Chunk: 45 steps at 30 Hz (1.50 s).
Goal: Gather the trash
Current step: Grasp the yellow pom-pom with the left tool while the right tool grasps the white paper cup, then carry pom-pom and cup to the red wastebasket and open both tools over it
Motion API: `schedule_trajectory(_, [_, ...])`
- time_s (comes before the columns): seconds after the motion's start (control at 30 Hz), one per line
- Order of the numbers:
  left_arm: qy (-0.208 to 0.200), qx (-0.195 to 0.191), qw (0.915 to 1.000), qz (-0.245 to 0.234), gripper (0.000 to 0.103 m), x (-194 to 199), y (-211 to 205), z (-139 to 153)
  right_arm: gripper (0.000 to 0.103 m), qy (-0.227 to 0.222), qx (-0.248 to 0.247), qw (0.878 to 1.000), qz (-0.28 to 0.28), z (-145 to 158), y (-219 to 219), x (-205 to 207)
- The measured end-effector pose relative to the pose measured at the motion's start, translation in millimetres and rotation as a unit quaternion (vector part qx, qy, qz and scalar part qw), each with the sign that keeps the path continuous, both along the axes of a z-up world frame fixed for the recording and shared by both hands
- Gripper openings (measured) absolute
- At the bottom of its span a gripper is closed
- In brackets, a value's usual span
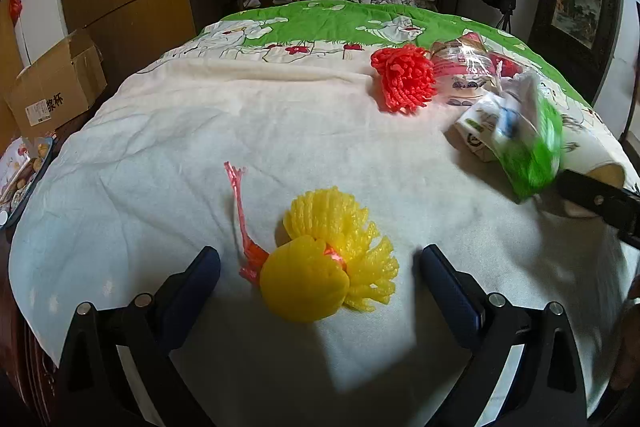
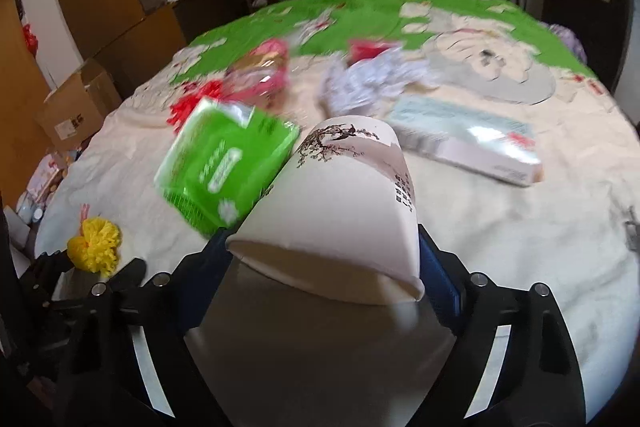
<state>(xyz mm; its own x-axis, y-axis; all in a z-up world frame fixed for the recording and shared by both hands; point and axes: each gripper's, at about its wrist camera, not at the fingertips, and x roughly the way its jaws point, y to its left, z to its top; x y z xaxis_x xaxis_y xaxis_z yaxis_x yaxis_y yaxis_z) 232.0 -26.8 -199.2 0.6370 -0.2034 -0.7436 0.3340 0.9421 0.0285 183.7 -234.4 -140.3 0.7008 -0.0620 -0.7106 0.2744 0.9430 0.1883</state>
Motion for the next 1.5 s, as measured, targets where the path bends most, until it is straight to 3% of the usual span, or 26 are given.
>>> schedule_trajectory(0.5, [0.018, -0.021, 0.9996, 0.002, 0.097, -7.4, 19.6, 8.8, 0.088, -0.007, 0.058, 0.998, 0.002, -8.6, -23.8, -13.1])
schedule_trajectory(0.7, [0.014, -0.031, 0.9993, 0.018, 0.084, -0.9, 28.9, 13.4, 0.089, -0.007, 0.059, 0.998, 0.0, -10.0, -25.6, -9.8])
schedule_trajectory(0.8, [0.007, -0.031, 0.9994, 0.011, 0.065, -2.6, 27.7, 15.6, 0.088, -0.007, 0.052, 0.999, 0.002, -9.3, -23.4, -9.6])
schedule_trajectory(0.87, [0.006, -0.032, 0.9995, 0.002, 0.043, -4.5, 25.8, 16.7, 0.085, -0.012, 0.046, 0.999, 0.002, -7.5, -21.9, -11.1])
schedule_trajectory(0.93, [0.008, -0.041, 0.9991, -0.006, 0.034, -6.4, 26.1, 19.8, 0.083, -0.021, 0.039, 0.999, -0.003, -4.0, -20.4, -14.5])
schedule_trajectory(1.03, [0.008, -0.06, 0.9981, -0.013, 0.033, -11.0, 29.5, 29.2, 0.082, -0.033, 0.034, 0.999, -0.008, 2.4, -19.6, -20.3])
schedule_trajectory(1.5, [-0.067, -0.069, 0.9951, -0.025, 0.033, -57.8, 33.9, 99.9, 0.083, -0.106, 0.045, 0.993, 0.013, 63.3, -9.4, -60.0])
